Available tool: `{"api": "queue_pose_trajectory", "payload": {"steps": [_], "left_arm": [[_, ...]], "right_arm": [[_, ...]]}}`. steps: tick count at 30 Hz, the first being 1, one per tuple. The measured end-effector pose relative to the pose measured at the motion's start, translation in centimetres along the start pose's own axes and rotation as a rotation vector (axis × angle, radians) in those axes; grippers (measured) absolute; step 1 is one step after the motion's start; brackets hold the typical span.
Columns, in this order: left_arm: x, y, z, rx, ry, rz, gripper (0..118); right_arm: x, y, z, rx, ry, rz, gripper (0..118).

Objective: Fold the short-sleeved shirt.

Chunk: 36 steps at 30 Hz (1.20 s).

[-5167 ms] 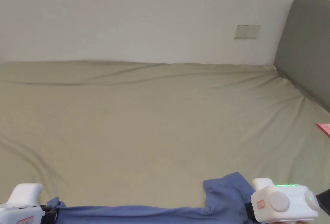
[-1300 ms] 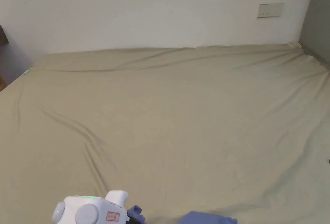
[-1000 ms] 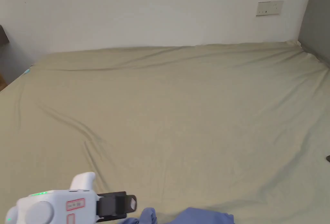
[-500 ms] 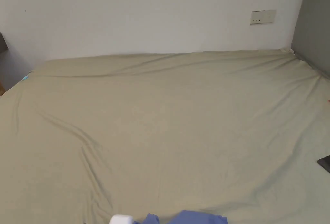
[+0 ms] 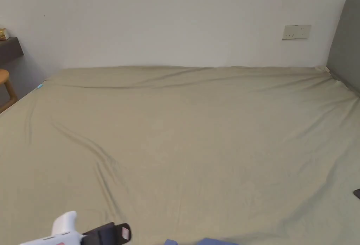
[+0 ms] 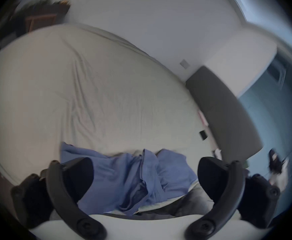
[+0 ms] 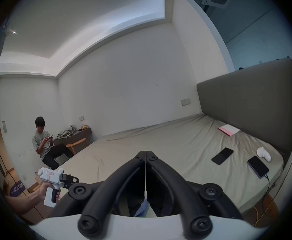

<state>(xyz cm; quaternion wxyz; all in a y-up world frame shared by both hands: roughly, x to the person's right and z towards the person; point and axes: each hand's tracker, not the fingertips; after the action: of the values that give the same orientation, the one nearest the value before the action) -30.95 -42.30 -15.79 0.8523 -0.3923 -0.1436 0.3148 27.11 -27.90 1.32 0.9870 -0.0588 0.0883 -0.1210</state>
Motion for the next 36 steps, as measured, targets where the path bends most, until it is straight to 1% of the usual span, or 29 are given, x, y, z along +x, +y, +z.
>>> {"api": "queue_pose_trajectory", "payload": {"steps": [2,5,10,11,12,13,14,15,16,17,18,19,20,21,22,24,25,27,28,29,30,32,33,35,36], "left_arm": [[-2.6,1.0,-0.7,-0.038,0.065,0.013,118],[-6.7,1.0,-3.2,-0.230,0.046,0.056,118],[-10.7,-1.6,-7.8,-0.438,-0.089,0.201,118],[-10.6,-2.2,-8.1,-0.410,-0.136,0.202,118],[-9.9,-1.9,-7.8,-0.338,-0.163,0.183,118],[-9.1,-2.5,-7.8,-0.334,-0.152,0.214,117],[-9.2,-2.7,-8.2,-0.346,-0.154,0.297,111],[-9.2,-2.8,-8.5,-0.336,-0.132,0.372,84],[-9.2,-3.0,-8.8,-0.342,-0.116,0.383,47],[-2.4,-3.6,-5.9,-0.318,-0.042,0.251,29],[-1.4,-3.6,-5.8,-0.317,0.073,0.122,29],[-1.3,-3.5,-5.9,-0.349,0.112,0.083,29],[-1.4,-3.3,-5.4,-0.336,0.094,0.100,29],[-5.8,-3.2,-8.7,-0.308,0.082,0.126,28],[-7.2,-2.9,-9.8,-0.271,0.112,0.115,28],[-8.2,-2.5,-10.3,-0.199,0.148,0.050,25],[-4.9,-1.5,-6.5,-0.177,0.158,0.025,25],[-6.4,-0.1,-5.6,-0.159,0.194,-0.015,25],[-7.3,0.6,-4.9,-0.126,0.239,-0.037,25],[-5.7,1.1,-4.3,-0.142,0.280,-0.053,25],[-5.2,1.4,-3.6,-0.121,0.339,-0.073,25],[-4.3,1.6,-2.2,-0.056,0.502,-0.205,25],[-3.6,2.5,-1.2,-0.042,0.550,-0.246,25],[-2.2,2.9,-0.3,-0.076,0.593,-0.285,25],[-1.2,2.9,-0.4,-0.126,0.585,-0.306,25]], "right_arm": [[-0.5,0.3,0.0,0.006,0.012,0.006,3],[-1.0,0.4,-0.1,0.008,0.025,0.011,3],[-1.0,0.0,-0.4,-0.022,0.012,0.013,3],[-0.9,0.0,-0.5,-0.027,0.009,0.003,3],[-0.9,-0.1,-0.5,-0.030,0.009,-0.009,3],[-0.8,-0.2,-0.5,-0.030,0.008,-0.018,3],[-0.7,-0.3,-0.5,-0.031,0.006,-0.025,3],[-0.6,-0.4,-0.5,-0.035,0.007,-0.029,3],[-0.6,-0.4,-0.6,-0.041,0.010,-0.032,3],[-0.6,-0.5,-0.6,-0.045,0.011,-0.031,3],[-0.6,-0.5,-0.6,-0.046,0.010,-0.029,3],[-0.6,-0.6,-0.7,-0.048,0.007,-0.025,3],[-0.7,-0.6,-0.7,-0.051,0.005,-0.019,3],[-0.7,-0.6,-0.7,-0.053,0.003,-0.013,3],[-0.8,-0.6,-0.7,-0.053,-0.004,-0.006,3],[-0.9,-0.6,-0.6,-0.050,-0.013,0.002,3],[-0.9,-0.6,-0.6,-0.051,-0.012,0.002,3],[-0.9,-0.6,-0.4,-0.050,-0.010,0.004,3],[-0.9,-0.6,-0.3,-0.048,-0.012,0.004,3],[-0.8,-0.6,-0.3,-0.047,-0.016,0.004,3],[-0.7,-0.7,-0.1,-0.046,-0.020,0.004,3],[-0.4,-0.8,0.1,-0.046,-0.027,0.002,3],[-0.3,-0.8,0.2,-0.048,-0.031,0.001,3],[-0.1,-1.0,0.3,-0.053,-0.039,0.001,3],[0.1,-1.0,0.2,-0.057,-0.041,-0.001,3]]}}
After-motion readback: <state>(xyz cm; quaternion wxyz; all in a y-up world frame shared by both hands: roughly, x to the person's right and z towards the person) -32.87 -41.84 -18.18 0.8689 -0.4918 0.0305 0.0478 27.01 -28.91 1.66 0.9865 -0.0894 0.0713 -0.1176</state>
